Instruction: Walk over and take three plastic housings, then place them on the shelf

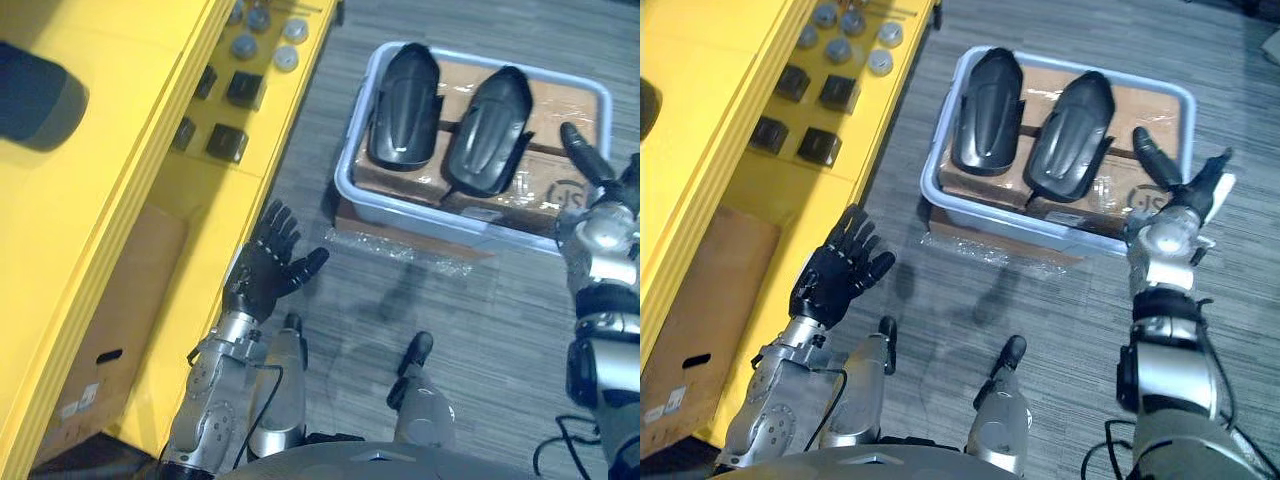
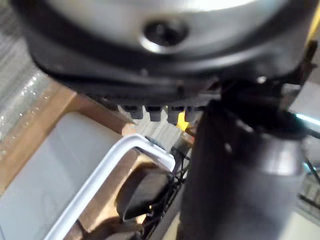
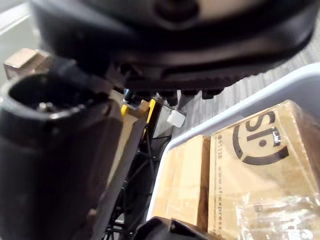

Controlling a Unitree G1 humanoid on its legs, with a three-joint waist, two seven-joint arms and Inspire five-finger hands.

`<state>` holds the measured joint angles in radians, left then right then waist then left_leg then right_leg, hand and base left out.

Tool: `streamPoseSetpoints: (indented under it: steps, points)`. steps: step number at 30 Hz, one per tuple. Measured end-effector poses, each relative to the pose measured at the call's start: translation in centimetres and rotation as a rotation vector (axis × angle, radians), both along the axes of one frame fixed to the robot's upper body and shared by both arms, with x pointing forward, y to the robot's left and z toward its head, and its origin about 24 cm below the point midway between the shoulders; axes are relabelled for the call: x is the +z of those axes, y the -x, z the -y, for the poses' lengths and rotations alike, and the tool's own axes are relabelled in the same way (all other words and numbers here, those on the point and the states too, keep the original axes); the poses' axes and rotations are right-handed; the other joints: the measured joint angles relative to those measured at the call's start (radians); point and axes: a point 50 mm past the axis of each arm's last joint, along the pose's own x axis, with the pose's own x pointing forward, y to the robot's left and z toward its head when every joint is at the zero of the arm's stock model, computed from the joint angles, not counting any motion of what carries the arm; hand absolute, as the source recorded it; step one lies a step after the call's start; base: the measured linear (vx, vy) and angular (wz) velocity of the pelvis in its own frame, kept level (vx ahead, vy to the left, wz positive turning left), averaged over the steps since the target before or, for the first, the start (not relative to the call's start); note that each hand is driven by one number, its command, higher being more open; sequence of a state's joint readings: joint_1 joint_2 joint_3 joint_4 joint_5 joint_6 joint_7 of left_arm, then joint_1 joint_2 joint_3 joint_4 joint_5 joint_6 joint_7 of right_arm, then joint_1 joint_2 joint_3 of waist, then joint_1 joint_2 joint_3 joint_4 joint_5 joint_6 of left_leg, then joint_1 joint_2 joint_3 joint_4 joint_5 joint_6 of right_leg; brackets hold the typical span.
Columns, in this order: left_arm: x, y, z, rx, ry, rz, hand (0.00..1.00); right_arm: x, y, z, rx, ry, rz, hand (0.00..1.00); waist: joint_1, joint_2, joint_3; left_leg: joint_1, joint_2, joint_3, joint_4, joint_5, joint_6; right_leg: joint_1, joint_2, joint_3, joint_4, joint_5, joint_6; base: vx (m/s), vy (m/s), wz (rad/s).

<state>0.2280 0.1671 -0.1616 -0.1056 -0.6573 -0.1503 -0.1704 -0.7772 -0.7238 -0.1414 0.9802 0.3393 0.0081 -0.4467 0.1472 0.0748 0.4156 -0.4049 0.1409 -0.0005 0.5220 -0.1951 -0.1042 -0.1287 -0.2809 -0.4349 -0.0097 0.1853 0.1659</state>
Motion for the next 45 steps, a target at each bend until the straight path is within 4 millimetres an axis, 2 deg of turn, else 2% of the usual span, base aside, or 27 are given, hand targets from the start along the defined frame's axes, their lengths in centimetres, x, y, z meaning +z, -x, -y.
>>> streamPoseSetpoints:
  steps: [3, 6, 7, 9, 10, 13, 14, 16, 17, 22, 28, 30, 36, 40, 45]
  points:
    - [-0.9, 0.0, 0.3, -0.004, 0.001, -0.036, 1.00, 1.9, 0.0, 1.3, -0.049, -0.018, -0.028, 1.00, 0.040, 0.029, 0.030, -0.049, 0.000, -0.016, 0.045, -0.016, 0.008, -0.038, -0.001, -0.001, 0.026, 0.000, 0.000, -0.08, 0.070, 0.04]
    - [-1.9, 0.1, 0.5, 0.005, 0.006, -0.077, 1.00, 2.4, 0.5, 2.6, -0.107, -0.092, -0.078, 1.00, 0.072, 0.050, 0.044, -0.106, 0.000, -0.024, 0.092, -0.030, 0.014, -0.069, -0.001, -0.005, 0.027, 0.013, 0.003, -0.11, 0.094, 0.01]
    - [-2.1, 0.1, 0.4, 0.010, 0.009, -0.087, 1.00, 2.3, 0.7, 2.8, -0.118, -0.108, -0.097, 1.00, 0.075, 0.053, 0.045, -0.117, -0.001, -0.027, 0.101, -0.032, 0.016, -0.075, -0.001, -0.005, 0.026, 0.016, 0.005, -0.10, 0.091, 0.01]
    - [-2.7, -0.1, 0.8, 0.007, 0.006, -0.112, 1.00, 2.1, 1.7, 4.0, -0.171, -0.173, -0.135, 1.00, 0.089, 0.079, 0.065, -0.149, -0.006, -0.034, 0.136, -0.043, 0.026, -0.085, -0.003, -0.016, 0.025, 0.034, -0.001, -0.11, 0.100, 0.03]
    - [-2.7, -0.1, 0.9, 0.003, 0.007, -0.112, 1.00, 2.3, 2.0, 4.3, -0.185, -0.169, -0.137, 1.00, 0.095, 0.083, 0.069, -0.158, -0.008, -0.033, 0.140, -0.045, 0.029, -0.090, -0.005, -0.018, 0.025, 0.037, 0.000, -0.12, 0.108, 0.00]
    - [-2.9, -0.1, 1.5, 0.005, 0.014, -0.121, 1.00, 4.0, 3.0, 5.7, -0.234, -0.168, -0.130, 1.00, 0.110, 0.099, 0.078, -0.206, -0.015, -0.032, 0.171, -0.050, 0.039, -0.121, -0.015, -0.027, 0.025, 0.054, 0.000, -0.12, 0.103, -0.03]
    - [-3.1, -0.1, 1.6, 0.011, 0.027, -0.129, 1.00, 4.4, 3.2, 5.8, -0.242, -0.169, -0.128, 0.00, 0.116, 0.101, 0.079, -0.216, -0.017, -0.029, 0.177, -0.050, 0.041, -0.130, -0.017, -0.028, 0.025, 0.055, 0.000, -0.13, 0.084, -0.02]
    - [-3.6, -0.2, 2.0, 0.022, 0.043, -0.153, 1.00, 5.2, 3.9, 6.6, -0.278, -0.148, -0.138, 0.00, 0.132, 0.118, 0.084, -0.239, -0.023, -0.032, 0.189, -0.050, 0.044, -0.145, -0.023, -0.032, 0.027, 0.058, 0.004, -0.12, 0.066, 0.02]
    - [-3.6, -0.2, 2.0, 0.025, 0.044, -0.154, 1.00, 5.3, 3.9, 6.6, -0.282, -0.142, -0.141, 0.00, 0.133, 0.119, 0.084, -0.243, -0.023, -0.032, 0.190, -0.049, 0.044, -0.149, -0.023, -0.032, 0.028, 0.058, 0.004, -0.07, 0.031, 0.02]
    - [-3.9, -0.3, 2.4, 0.048, 0.056, -0.162, 1.00, 6.9, 6.5, 8.7, -0.402, -0.082, -0.234, 0.00, 0.156, 0.125, 0.085, -0.290, -0.029, -0.034, 0.207, -0.046, 0.052, -0.192, -0.032, -0.034, 0.048, 0.060, 0.008, -0.07, 0.024, 0.01]
    - [-3.9, -0.3, 2.1, 0.082, 0.084, -0.144, 1.00, 6.5, 7.5, 9.2, -0.453, -0.046, -0.367, 0.00, 0.153, 0.127, 0.084, -0.302, -0.021, -0.034, 0.210, -0.046, 0.052, -0.217, -0.035, -0.046, 0.079, 0.050, -0.004, -0.06, -0.010, -0.04]
    - [-3.9, -0.3, 2.0, 0.084, 0.084, -0.141, 1.00, 5.5, 7.7, 9.3, -0.425, -0.059, -0.431, 0.00, 0.151, 0.127, 0.083, -0.304, -0.016, -0.034, 0.211, -0.046, 0.052, -0.221, -0.033, -0.050, 0.082, 0.048, -0.007, -0.06, -0.015, -0.04]
    - [-3.2, -0.5, 1.5, 0.110, 0.087, -0.102, 1.00, 4.9, 6.4, 8.5, -0.308, -0.043, -0.450, 0.00, 0.152, 0.128, 0.083, -0.300, -0.009, -0.039, 0.209, -0.040, 0.050, -0.214, -0.025, -0.058, 0.081, 0.048, -0.007, -0.05, -0.016, 0.01]
    - [-2.5, -0.8, 0.0, 0.169, 0.084, -0.068, 1.00, 3.9, 5.6, 7.9, -0.202, -0.023, -0.514, 0.00, 0.147, 0.123, 0.084, -0.263, -0.008, -0.048, 0.192, -0.032, 0.049, -0.171, -0.022, -0.074, 0.074, 0.047, -0.009, -0.07, -0.010, 0.10]
    - [-1.4, -0.8, -2.1, 0.211, 0.045, -0.018, 1.00, 1.2, 3.5, 5.8, -0.042, -0.042, -0.525, 0.00, 0.136, 0.073, 0.085, -0.205, -0.007, -0.061, 0.111, 0.015, 0.027, -0.130, -0.010, -0.101, 0.057, 0.038, -0.024, -0.08, -0.053, 0.11]
